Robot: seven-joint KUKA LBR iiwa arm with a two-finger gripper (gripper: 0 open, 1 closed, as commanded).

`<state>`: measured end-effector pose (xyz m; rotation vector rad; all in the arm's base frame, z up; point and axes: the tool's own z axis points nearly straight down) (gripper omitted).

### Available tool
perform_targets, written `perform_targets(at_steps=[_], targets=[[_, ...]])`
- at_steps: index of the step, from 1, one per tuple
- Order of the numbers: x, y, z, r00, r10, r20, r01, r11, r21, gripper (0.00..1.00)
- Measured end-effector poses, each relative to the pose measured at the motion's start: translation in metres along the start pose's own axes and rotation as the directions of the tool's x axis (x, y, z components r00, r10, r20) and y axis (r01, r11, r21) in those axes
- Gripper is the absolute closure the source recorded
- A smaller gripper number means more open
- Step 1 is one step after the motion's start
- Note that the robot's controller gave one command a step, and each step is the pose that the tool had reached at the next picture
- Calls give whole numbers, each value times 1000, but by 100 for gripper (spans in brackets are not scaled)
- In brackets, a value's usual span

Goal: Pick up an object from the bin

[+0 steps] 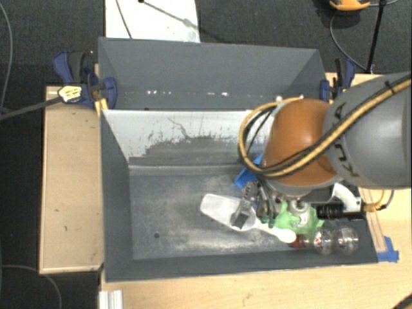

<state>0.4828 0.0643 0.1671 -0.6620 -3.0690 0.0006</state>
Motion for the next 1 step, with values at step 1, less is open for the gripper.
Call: perform_targets(at_steps=[1], targets=[[0,0,-13,1000,0,2,0,1000,-1,100]])
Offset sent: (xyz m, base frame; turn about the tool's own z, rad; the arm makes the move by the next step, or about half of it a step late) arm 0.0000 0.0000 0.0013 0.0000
